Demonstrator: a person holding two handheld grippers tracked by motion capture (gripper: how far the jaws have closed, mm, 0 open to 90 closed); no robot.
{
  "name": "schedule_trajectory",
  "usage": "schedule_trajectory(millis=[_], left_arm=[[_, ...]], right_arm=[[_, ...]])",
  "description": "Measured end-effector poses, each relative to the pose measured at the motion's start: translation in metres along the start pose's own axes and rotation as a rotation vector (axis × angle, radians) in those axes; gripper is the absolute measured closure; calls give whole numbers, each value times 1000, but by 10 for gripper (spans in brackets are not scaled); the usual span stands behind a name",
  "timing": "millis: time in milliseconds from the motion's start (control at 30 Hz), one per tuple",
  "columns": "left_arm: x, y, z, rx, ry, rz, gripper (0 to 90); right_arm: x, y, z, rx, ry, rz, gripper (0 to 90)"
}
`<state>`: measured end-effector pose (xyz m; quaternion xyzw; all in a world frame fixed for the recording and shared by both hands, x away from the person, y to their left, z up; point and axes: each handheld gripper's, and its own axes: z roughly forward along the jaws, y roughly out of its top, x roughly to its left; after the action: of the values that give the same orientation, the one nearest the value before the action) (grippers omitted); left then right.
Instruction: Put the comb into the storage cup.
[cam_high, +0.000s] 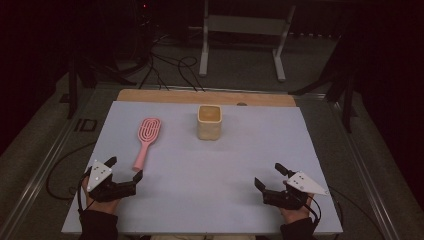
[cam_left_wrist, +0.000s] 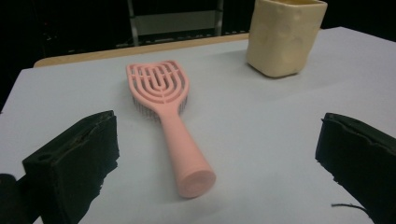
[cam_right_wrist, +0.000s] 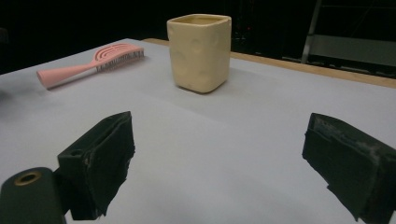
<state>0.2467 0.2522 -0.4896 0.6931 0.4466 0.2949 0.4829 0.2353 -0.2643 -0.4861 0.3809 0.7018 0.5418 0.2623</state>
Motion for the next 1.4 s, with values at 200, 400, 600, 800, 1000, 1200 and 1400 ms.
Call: schedule_trajectory(millis=[200,400,600,800,1000,1200,1400], left_arm=[[3,6,1,8,17,-11,1],[6,17,7,63,23,-14,1],[8,27,13,87,9,-13,1],[9,40,24,153,43,25,4],[8,45,33,186,48,42,5],[10,50,38,206,59,40,5],[15,56,43,245,84,20,3]], right_arm=[[0,-1,-2,2,-8,6,89],[-1,-2,-3,-2,-15,11,89],[-1,-3,-2,2,-20,16,89],[0,-4,-1,8,-20,15,89],[0,-4,-1,13,-23,16,89],[-1,-5,-1,12,-22,20,89],[-1,-5,0,13,-21,21,89]])
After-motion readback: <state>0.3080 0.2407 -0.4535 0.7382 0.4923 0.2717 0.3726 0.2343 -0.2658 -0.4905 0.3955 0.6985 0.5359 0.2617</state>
